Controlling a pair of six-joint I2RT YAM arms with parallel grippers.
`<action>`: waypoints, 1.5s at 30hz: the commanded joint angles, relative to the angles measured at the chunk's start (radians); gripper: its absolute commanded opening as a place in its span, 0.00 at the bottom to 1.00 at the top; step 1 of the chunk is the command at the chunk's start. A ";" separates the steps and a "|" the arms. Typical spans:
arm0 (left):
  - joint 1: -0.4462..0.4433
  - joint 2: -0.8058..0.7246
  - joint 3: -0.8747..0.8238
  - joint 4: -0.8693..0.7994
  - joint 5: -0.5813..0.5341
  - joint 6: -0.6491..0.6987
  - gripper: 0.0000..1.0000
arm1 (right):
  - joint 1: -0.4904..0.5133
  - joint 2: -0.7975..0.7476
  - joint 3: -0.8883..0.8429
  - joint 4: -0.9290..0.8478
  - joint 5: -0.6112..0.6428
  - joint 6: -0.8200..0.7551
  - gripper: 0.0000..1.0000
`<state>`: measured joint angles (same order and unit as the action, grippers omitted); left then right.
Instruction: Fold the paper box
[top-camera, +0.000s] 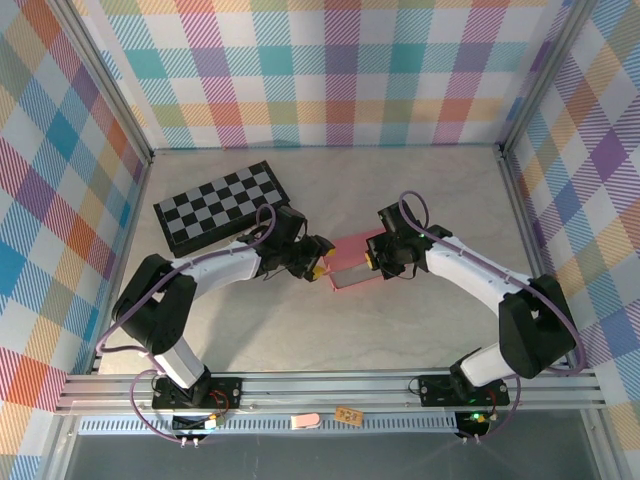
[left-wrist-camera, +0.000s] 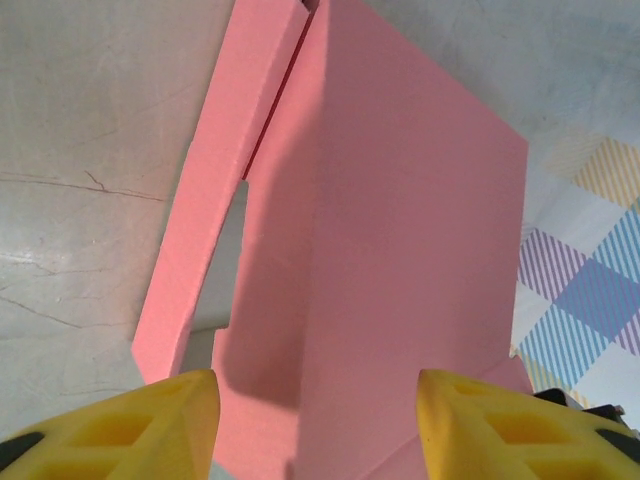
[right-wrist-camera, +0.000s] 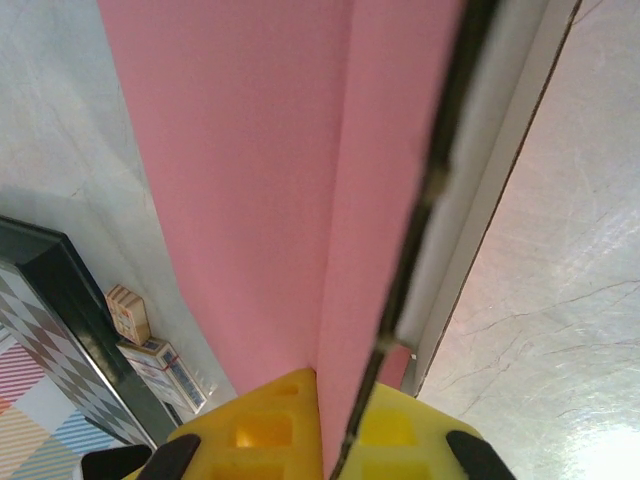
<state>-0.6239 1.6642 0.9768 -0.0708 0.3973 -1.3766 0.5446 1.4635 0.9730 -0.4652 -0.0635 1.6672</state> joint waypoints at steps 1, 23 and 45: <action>-0.014 0.025 0.015 0.032 0.038 -0.017 0.52 | 0.006 0.027 -0.016 -0.030 -0.028 0.013 0.00; -0.014 0.049 -0.008 0.050 0.009 0.020 0.10 | 0.007 0.014 -0.028 -0.065 -0.068 -0.013 0.01; 0.051 0.053 0.087 -0.199 0.049 0.300 0.10 | -0.278 0.037 0.394 -0.605 -0.105 -0.971 0.71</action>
<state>-0.5869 1.7084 1.0412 -0.1806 0.4339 -1.1355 0.3275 1.4067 1.3296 -0.9691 -0.1627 0.9527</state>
